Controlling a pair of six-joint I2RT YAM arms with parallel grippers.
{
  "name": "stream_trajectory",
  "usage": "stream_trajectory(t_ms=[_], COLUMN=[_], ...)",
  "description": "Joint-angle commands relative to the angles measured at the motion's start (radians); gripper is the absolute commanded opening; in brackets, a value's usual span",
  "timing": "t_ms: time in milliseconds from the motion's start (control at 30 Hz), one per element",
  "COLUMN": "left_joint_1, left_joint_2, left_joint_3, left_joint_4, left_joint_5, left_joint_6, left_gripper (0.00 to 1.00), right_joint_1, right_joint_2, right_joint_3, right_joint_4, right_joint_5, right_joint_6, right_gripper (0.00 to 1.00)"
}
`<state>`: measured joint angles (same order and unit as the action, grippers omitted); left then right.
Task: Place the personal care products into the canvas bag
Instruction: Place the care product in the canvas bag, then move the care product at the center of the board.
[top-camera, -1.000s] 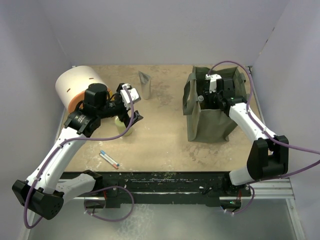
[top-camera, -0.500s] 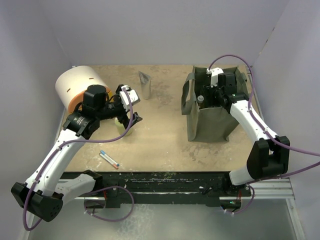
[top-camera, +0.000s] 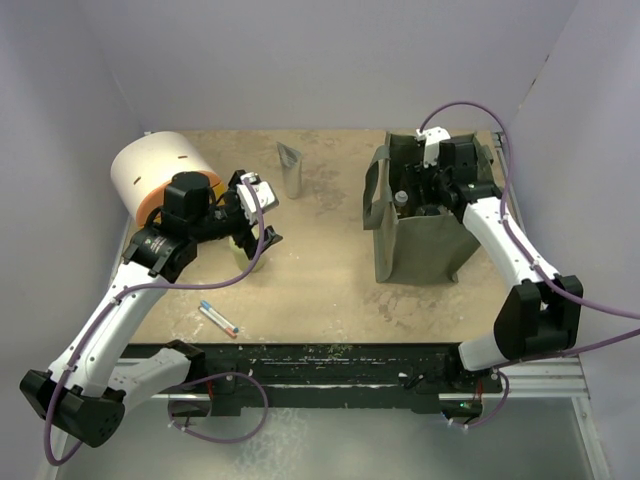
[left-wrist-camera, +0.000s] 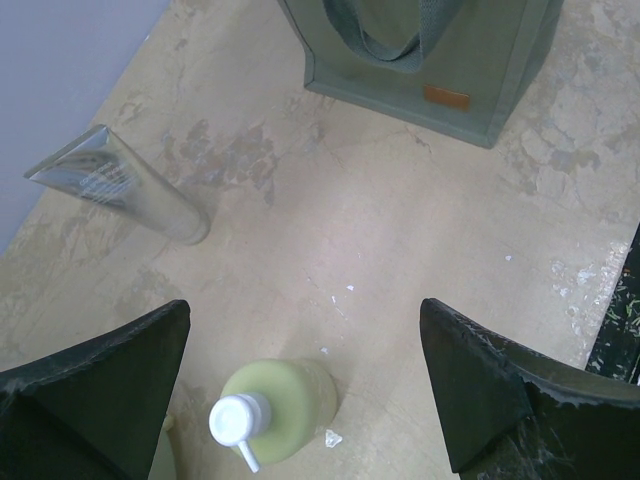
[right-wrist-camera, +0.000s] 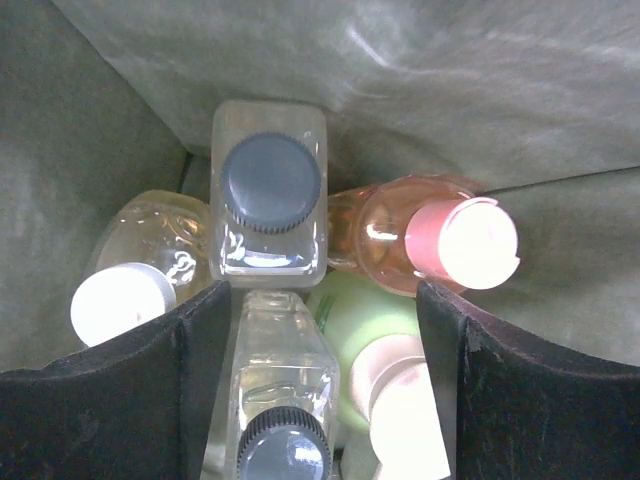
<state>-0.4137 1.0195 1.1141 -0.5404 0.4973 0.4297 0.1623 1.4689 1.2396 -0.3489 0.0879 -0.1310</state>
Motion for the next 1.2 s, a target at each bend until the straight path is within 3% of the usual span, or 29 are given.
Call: stream_trajectory(t_ms=[0, 700, 1167], left_joint_1=[-0.004, 0.0, 0.116], left_joint_2=[-0.02, -0.042, -0.017], left_joint_3=[-0.01, 0.004, 0.023], left_joint_4=[0.025, 0.028, -0.007], left_joint_5=[-0.003, -0.062, -0.271], left_joint_6=[0.015, -0.04, -0.154], left_gripper=[0.99, 0.99, 0.99], right_joint_1=[-0.006, -0.006, 0.017], right_joint_2=[-0.053, -0.127, -0.166], right_joint_3=[0.076, 0.234, 0.408], right_joint_4=[0.02, -0.076, -0.157], right_joint_5=[0.017, -0.007, -0.22], right_joint_6=[-0.002, -0.002, -0.064], right_gripper=[0.78, 0.86, 0.82])
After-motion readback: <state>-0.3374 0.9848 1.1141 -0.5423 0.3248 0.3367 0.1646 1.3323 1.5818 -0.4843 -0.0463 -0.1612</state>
